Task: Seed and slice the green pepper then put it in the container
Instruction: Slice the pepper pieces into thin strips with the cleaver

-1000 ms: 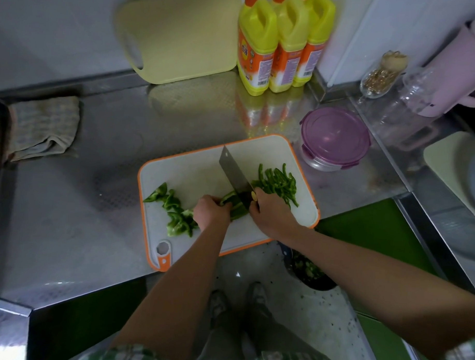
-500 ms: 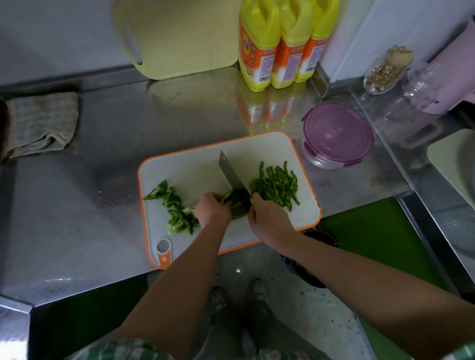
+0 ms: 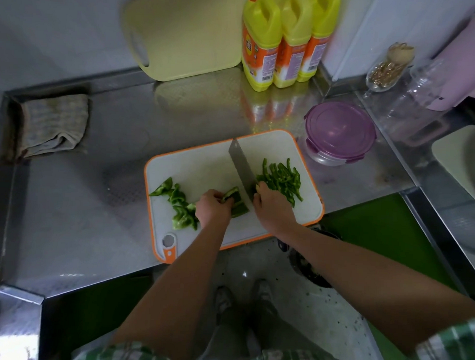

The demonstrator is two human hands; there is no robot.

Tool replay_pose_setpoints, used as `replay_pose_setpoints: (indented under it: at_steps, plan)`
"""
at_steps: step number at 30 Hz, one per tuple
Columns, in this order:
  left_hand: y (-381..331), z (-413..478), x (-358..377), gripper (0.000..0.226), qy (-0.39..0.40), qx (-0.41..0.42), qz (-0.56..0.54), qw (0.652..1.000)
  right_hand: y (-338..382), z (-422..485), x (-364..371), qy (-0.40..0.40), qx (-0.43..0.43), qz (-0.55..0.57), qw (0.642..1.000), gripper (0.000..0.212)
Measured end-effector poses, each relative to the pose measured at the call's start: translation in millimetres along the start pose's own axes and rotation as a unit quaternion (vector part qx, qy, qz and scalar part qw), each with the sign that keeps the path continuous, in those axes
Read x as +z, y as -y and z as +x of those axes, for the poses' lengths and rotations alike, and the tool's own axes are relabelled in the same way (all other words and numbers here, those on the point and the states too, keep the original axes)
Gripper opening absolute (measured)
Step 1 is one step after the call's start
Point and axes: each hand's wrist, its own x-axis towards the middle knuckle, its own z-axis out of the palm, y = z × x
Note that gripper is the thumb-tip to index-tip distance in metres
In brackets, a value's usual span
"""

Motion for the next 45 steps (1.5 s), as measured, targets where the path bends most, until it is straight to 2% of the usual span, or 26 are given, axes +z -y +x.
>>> replay_pose_setpoints:
  at_steps: [6,15,24,30,33,36,41,45]
  plan:
    - [-7.0,-0.6,8.7,0.011,-0.004,-0.03,-0.008,1.0,-2.8,-5.8,-16.4,0.017,-0.038,0.037,0.998,0.015]
    - [-6.9,0.2,16.0,0.01,0.003,-0.046,0.001,0.999,-0.3,-14.8,-18.5,0.061,-0.006,0.014,0.998,0.011]
    - [-8.7,1.4,14.5,0.011,0.009,-0.027,0.032,0.999,6.6,-9.0,-6.9,0.086,0.015,0.004,0.996,0.01]
    - [-5.7,-1.2,13.9,0.018,0.026,0.023,0.067,0.997,7.8,-5.7,7.1,0.05,0.022,-0.019,0.998,0.009]
    - [-3.2,-2.9,11.9,0.02,0.018,0.055,0.075,0.996,12.0,0.5,12.0,0.025,-0.004,-0.064,0.998,0.015]
    - [-4.0,-1.9,10.7,0.018,0.009,0.065,0.057,0.996,8.5,7.2,9.7,0.012,-0.011,-0.051,0.999,0.019]
    - [-3.8,-2.0,7.9,0.012,-0.001,0.04,0.035,0.999,-9.5,11.0,-2.8,-0.01,-0.007,-0.009,1.0,0.015]
    - [-6.2,-0.8,6.5,0.013,-0.004,0.016,0.016,1.0,-9.6,6.8,-12.9,-0.006,-0.041,0.049,0.998,0.013]
